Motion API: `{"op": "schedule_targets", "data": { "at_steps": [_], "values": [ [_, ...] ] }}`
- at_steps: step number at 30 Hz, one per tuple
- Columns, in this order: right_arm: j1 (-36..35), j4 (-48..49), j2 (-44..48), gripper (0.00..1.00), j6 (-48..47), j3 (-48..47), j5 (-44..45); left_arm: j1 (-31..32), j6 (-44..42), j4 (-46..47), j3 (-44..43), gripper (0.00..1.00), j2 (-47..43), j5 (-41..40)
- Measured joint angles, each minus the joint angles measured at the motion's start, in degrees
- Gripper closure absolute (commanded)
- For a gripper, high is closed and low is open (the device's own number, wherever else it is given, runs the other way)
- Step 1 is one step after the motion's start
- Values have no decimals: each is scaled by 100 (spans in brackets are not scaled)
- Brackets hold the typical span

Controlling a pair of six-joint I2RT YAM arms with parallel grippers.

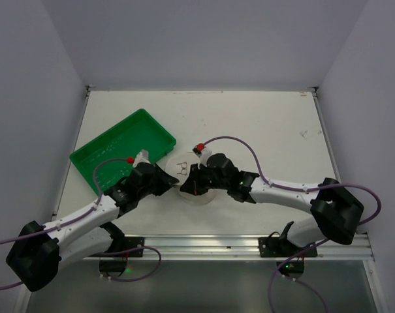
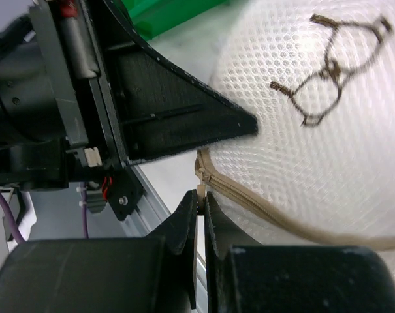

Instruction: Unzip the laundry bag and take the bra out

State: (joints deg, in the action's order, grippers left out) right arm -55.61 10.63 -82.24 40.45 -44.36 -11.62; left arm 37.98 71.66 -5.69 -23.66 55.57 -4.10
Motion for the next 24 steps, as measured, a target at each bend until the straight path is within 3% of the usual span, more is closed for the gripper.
{"op": "schedule_targets", "data": {
  "at_steps": [4, 12, 17, 20, 24],
  "values": [
    [-13, -79, 94, 100, -61, 136, 39, 0, 70, 138, -35, 100, -20, -24],
    [339, -1123, 1561, 100, -507, 750, 577, -92, -166, 17, -37, 100, -415, 33],
    [1226, -1633, 2892, 100, -800, 1158, 431, -184, -531, 149, -269, 100, -431, 586],
    [1300, -1773, 3115, 100, -1005, 1147, 271, -210, -949, 170, -590, 99, -223, 734],
    [1360, -1777, 2970, 100, -1093, 1150, 57, -354, -1683, 37, -1150, 90, 527, 914]
  ]
}}
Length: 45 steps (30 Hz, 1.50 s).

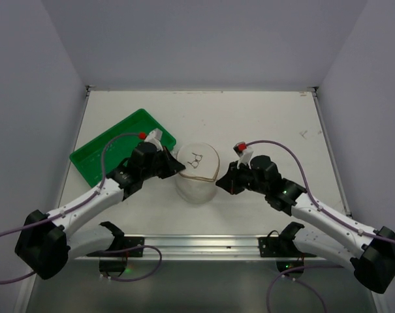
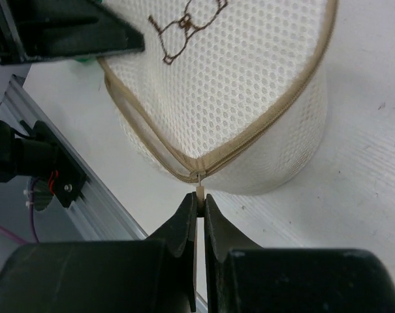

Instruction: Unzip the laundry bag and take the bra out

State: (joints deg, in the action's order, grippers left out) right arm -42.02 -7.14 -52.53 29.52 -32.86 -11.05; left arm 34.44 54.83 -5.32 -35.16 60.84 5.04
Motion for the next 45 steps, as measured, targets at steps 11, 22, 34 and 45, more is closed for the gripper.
{"op": "schedule_targets", "data": {
  "at_steps": [11, 22, 34, 45],
  "values": [
    [-826, 409, -1261, 100, 337, -590, -210, -649, -1379, -330, -2505, 0, 2382, 426],
    [-944, 907, -2483, 100, 802, -1353, -216, -590, -308, -330, -310, 10, -162, 107],
    [-1023, 942, -2656, 100, 866, -1432, -162, 315, 420, -24, 7, 100, 313, 17],
    [-1008, 20, -957, 100, 240, -702, 761, 61, 15, -111, -216, 100, 208, 48]
  ]
}}
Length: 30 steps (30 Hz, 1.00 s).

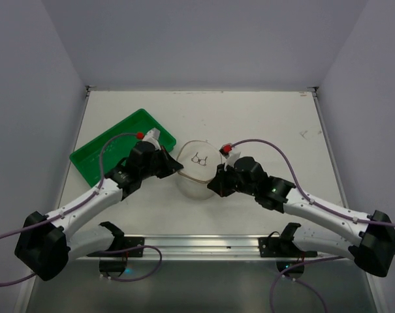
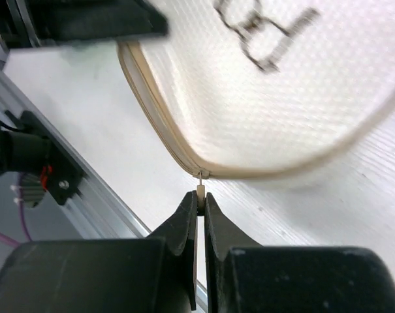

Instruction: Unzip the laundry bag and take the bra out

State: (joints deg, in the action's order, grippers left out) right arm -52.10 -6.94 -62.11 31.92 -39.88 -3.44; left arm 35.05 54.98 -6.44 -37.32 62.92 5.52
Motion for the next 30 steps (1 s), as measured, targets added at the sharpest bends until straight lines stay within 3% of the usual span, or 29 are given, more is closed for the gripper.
{"op": "schedule_targets", "data": {
  "at_steps": [6, 9, 12, 16, 18, 24, 27, 30],
  "values": [
    [61, -581, 431, 100, -317, 111, 212, -599, -984, -503, -619, 100, 579, 505],
    [68, -516, 330, 100, -365, 107, 17, -638, -1628, -850, -1475, 89, 1276, 826],
    [59, -306, -57, 100, -334, -20, -260, -660, -2039, -953, -2243, 68, 1912, 1060],
    [22, 153, -789, 100, -96, -411, -553, -739, -2155, -929, -2723, 9, 2295, 1185],
    [-2, 387, -1082, 100, 63, -599, -636, -798, -2061, -927, -2699, 0, 2223, 1141],
    [-31, 833, -1663, 100, 323, -970, -682, -870, -1513, -1008, -1674, 1, 890, 306],
    [-31, 927, -1786, 100, 376, -981, -686, -872, -1165, -1014, -1069, 10, 61, 85],
    [-42, 975, -1829, 100, 435, -981, -697, -791, -846, -883, -667, 19, -229, 81]
  ]
}}
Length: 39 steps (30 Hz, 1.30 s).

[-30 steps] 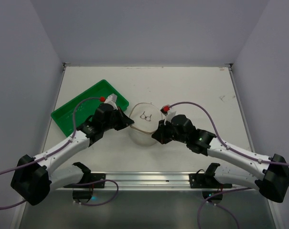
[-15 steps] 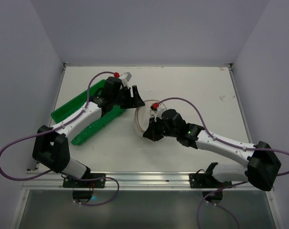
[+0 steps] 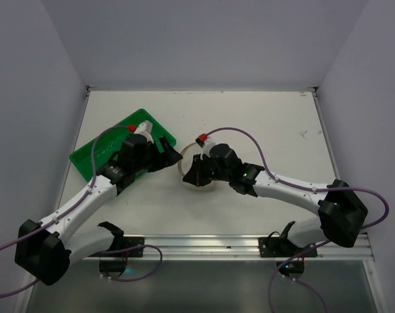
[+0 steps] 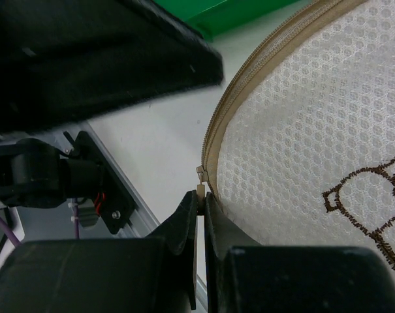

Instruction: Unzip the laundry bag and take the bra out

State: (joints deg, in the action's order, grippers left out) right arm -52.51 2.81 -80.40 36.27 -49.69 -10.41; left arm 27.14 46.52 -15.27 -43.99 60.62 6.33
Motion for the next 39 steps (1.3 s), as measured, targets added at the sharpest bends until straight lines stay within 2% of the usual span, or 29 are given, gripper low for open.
{"op": "schedule_targets", "data": {
  "at_steps": [2, 5, 6, 8, 9, 10, 13, 17, 23, 27, 28, 29, 30, 32, 33, 35, 36, 39],
  "values": [
    [0, 20, 0, 100, 20, 0, -11, 153, 166, 85, 157, 23, 109, 42],
    [0, 22, 0, 100, 22, 0, -17, 492, 343, 140, 236, 38, 396, 44],
    [0, 22, 0, 100, 22, 0, -24, 584, 380, 160, 243, 54, 476, 46],
    [0, 20, 0, 100, 20, 0, -26, 662, 455, 208, 256, 74, 586, 48],
    [0, 13, 7, 100, 15, 7, -22, 667, 518, 236, 260, 94, 625, 46],
    [0, -7, 26, 100, 9, 22, -17, 667, 575, 258, 260, 100, 640, 44],
    [0, -203, 254, 100, -52, 181, 83, 680, 597, 337, 260, 100, 610, 15],
    [96, -522, 1154, 100, -184, 896, 348, 654, 588, 299, 260, 100, 496, -15],
    [1580, -911, 2509, 100, -291, 1805, 184, 605, 649, 398, 420, 100, 133, 190],
    [1657, -955, 2702, 100, -501, 1773, -59, 758, 879, 710, 992, 100, -271, 262],
    [1659, -994, 2618, 96, -566, 1749, -114, 881, 984, 807, 1180, 100, -402, 212],
    [1663, -1047, 2492, 90, -623, 1711, -146, 979, 1071, 868, 1338, 98, -509, 151],
    [1672, -1106, 2350, 76, -662, 1672, -177, 1093, 1167, 946, 1495, 87, -608, 90],
    [1698, -1259, 2124, 63, -776, 1598, -192, 1231, 1287, 1071, 1805, 73, -798, -37],
    [1742, -1322, 2068, 50, -826, 1574, -166, 1246, 1349, 1095, 1971, 59, -896, -103],
    [1810, -1504, 2057, 39, -896, 1508, -111, 1257, 1436, 1084, 2232, 43, -1080, -254],
    [1821, -1582, 2072, 32, -931, 1460, -103, 1259, 1451, 1064, 2291, 27, -1147, -321],
    [1790, -1893, 2245, 26, -997, 1222, -37, 1263, 1443, 1014, 2297, 15, -1386, -562]
  ]
}}
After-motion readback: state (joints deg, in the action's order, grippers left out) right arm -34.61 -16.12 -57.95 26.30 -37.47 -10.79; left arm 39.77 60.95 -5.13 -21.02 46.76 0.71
